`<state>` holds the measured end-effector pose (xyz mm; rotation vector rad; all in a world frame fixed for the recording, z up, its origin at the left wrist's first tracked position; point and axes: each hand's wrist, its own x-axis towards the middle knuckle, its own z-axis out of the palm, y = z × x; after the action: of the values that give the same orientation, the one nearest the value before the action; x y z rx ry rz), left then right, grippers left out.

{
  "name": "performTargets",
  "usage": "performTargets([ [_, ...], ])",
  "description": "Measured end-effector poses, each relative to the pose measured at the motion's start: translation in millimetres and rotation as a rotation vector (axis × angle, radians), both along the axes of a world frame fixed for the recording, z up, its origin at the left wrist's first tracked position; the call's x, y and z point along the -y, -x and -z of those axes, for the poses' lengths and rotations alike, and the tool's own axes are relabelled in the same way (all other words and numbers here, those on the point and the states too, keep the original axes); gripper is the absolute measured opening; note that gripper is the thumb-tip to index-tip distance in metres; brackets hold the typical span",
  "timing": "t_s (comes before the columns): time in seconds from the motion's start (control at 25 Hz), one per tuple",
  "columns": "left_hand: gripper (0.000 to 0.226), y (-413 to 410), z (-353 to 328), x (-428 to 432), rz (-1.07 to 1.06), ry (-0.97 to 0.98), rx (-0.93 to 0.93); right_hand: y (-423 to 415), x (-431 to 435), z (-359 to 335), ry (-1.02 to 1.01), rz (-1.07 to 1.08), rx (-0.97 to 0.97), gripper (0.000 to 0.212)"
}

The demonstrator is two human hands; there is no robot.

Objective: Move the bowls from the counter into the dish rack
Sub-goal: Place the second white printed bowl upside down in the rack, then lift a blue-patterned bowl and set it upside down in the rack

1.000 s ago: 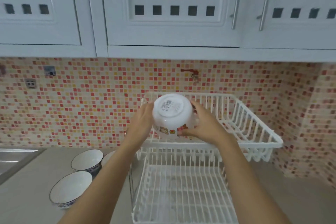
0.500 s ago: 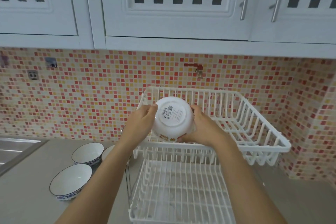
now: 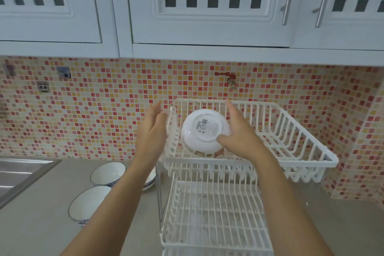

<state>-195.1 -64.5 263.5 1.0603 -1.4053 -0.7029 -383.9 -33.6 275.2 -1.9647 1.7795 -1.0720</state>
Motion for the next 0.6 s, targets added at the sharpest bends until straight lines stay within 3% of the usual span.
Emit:
performTargets([
  [0.16,0.048,-59.4,-7.8,1.2,-0.056,-0.032,0.025,-72.4,4.5,-9.9,0.182,-0.126,0.064,0.07],
  [0.28,0.047,-113.4,-0.6,-0.6,-0.161,-0.066,0.098,-142.3,22.9,1.8,0.216,-0.198,0.078,0.064],
  [0.6,0.053,-244.4,99.8,10.5,-0.195,-0.384,0.471,-276.6,78.3,110.7,-0.079,-0.208,0.018,0.064],
])
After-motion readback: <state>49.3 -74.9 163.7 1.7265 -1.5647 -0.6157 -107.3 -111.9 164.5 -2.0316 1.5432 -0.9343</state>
